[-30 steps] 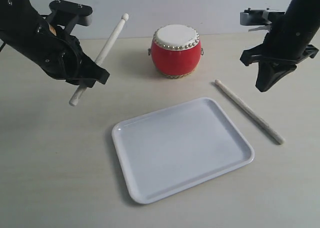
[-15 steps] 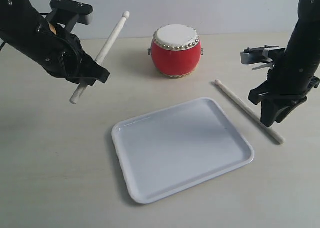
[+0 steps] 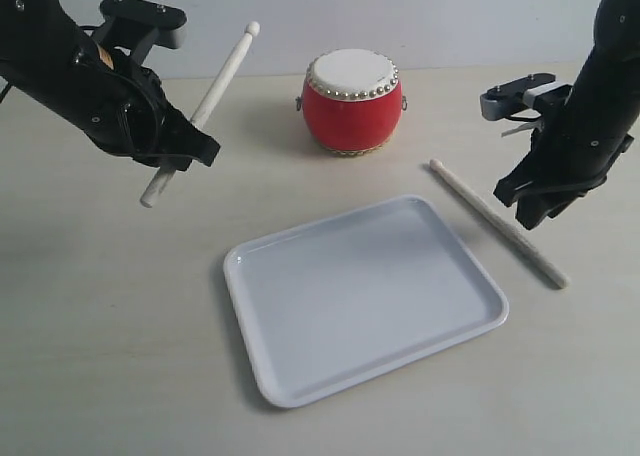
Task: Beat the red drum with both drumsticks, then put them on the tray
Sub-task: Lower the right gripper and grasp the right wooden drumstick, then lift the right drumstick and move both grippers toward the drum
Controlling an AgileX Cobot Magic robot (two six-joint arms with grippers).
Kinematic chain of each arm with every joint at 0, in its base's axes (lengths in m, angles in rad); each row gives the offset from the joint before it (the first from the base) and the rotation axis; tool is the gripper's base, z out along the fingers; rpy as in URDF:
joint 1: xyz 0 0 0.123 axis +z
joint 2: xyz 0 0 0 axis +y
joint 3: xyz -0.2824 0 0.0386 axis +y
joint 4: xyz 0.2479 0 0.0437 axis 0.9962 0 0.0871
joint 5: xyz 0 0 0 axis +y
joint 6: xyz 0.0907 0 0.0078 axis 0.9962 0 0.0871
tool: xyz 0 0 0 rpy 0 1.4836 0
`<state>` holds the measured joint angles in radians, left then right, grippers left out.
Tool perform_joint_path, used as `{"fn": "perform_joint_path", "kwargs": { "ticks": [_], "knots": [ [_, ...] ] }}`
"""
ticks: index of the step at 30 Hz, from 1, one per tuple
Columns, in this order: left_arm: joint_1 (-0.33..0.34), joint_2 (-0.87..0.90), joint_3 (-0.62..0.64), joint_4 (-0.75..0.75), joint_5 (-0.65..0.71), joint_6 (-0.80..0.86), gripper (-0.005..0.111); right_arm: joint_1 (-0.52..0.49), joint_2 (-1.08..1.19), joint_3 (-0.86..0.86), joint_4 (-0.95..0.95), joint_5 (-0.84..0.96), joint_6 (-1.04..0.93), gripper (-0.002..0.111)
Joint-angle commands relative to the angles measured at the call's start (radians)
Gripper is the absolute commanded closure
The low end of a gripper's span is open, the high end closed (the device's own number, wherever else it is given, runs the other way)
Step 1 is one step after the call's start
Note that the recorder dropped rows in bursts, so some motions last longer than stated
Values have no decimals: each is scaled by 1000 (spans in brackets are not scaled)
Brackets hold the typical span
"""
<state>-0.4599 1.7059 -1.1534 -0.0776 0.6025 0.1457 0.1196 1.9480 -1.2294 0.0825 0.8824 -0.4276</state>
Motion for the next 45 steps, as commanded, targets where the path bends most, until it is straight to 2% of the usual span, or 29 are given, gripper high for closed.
{"fn": "perform_joint_path", "kwargs": {
  "ticks": [1, 6, 9, 16, 33, 41, 45],
  "knots": [
    [-6, -7, 2, -5, -10, 4, 107, 44, 2, 8, -14, 9, 2, 71],
    [-6, -7, 2, -5, -8, 4, 107, 102, 2, 8, -26, -7, 10, 66],
    [-6, -7, 2, -5, -6, 4, 107, 107, 2, 8, -68, -28, 89, 63],
    [-6, -7, 2, -5, -2, 4, 107, 105, 4, 57, -122, -63, 126, 63],
    [-6, -7, 6, -11, 16, 4, 107, 105, 46, 96, -111, -115, 129, 63],
    [-6, -7, 10, -11, 16, 4, 107, 105, 48, 96, -104, -113, 156, 72],
    [-6, -7, 10, -11, 16, 4, 107, 105, 48, 96, -113, -111, 222, 91]
  ]
}}
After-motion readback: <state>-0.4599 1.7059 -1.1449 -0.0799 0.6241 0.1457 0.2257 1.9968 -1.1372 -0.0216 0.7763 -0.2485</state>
